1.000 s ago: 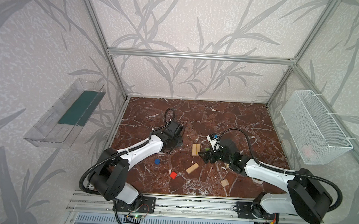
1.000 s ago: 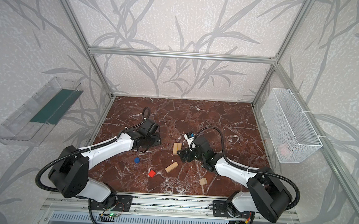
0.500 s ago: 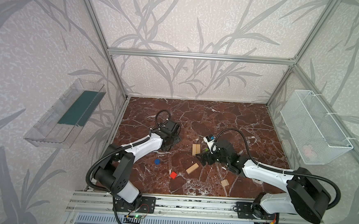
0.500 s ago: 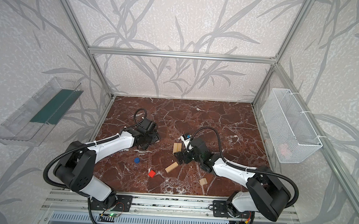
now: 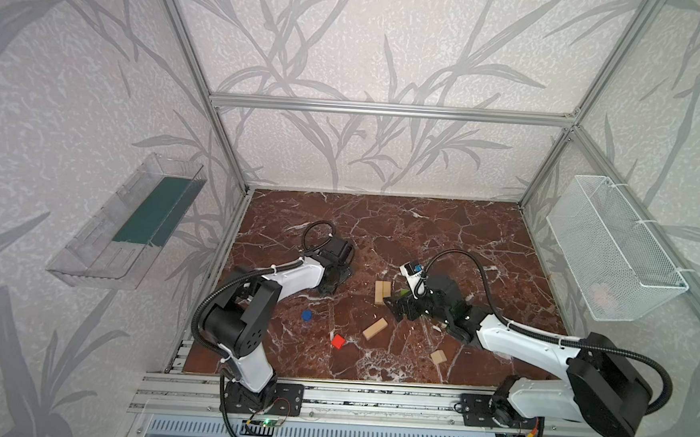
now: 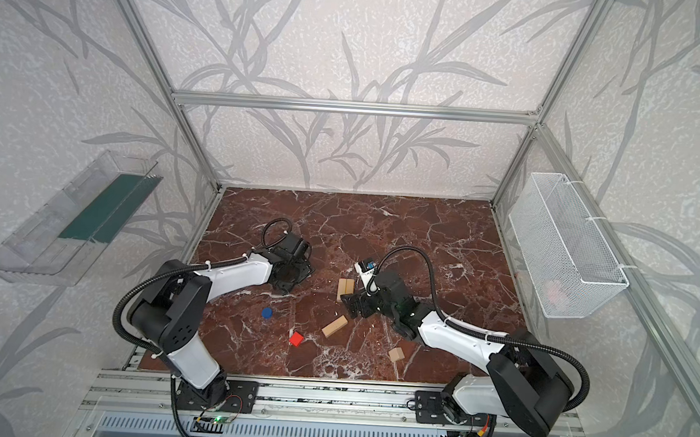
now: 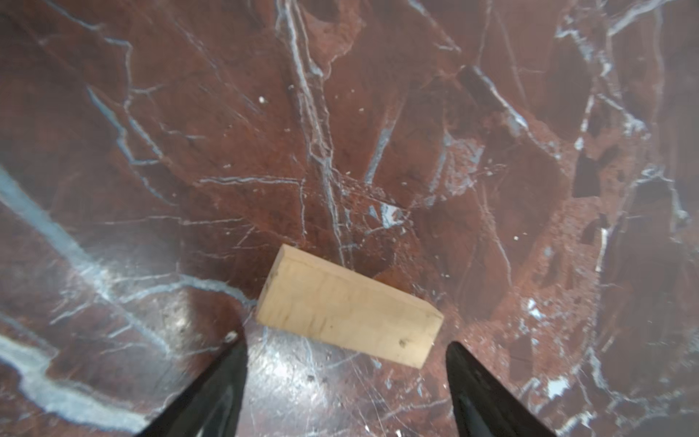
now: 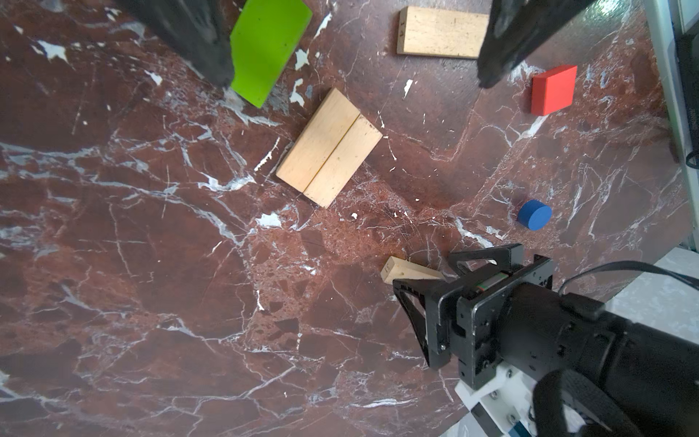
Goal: Build the wood block tower
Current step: 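Move the left gripper to a lying wooden block and grasp it, then carry the wooden block upright with the left gripper toward the paired blocks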
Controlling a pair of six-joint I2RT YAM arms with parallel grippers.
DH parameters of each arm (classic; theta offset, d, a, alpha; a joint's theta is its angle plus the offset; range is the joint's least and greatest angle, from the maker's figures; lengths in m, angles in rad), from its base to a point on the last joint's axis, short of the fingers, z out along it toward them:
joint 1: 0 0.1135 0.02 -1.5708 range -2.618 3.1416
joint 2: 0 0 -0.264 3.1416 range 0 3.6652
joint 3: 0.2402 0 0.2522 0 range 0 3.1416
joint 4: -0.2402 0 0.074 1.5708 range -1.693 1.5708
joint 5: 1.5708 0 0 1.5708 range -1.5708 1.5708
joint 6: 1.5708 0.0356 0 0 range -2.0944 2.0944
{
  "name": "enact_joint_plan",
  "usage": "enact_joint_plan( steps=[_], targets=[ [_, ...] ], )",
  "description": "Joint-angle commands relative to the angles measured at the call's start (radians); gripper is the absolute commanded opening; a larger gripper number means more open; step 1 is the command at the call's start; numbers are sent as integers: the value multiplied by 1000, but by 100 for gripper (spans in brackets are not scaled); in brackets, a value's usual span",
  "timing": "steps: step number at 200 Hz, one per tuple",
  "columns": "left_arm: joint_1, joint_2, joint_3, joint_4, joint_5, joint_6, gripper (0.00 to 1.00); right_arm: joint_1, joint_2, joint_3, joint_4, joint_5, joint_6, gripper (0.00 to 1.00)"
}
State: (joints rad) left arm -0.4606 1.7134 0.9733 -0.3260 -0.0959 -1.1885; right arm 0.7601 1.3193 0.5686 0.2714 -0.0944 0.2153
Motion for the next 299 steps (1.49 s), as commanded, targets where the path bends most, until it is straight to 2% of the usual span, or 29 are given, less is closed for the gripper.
enact_joint_plan(
  steps=[1,89,167,203,272,299],
  targets=[
    [10,40,46,0,-20,-16,81,4,-28,-12,35,2,-6,99],
    [14,177,218,-119,-12,158,60,4,-14,-10,41,-2,-1,99],
    [8,199,284,-256,-28,360,45,4,1,0,40,-23,4,99],
    [8,233,320,-260,19,386,40,4,8,4,39,-35,7,99],
    [8,269,369,-299,4,420,32,4,4,2,33,-40,4,99],
    [8,276,370,-301,32,452,31,4,4,2,34,-43,4,99]
  ],
)
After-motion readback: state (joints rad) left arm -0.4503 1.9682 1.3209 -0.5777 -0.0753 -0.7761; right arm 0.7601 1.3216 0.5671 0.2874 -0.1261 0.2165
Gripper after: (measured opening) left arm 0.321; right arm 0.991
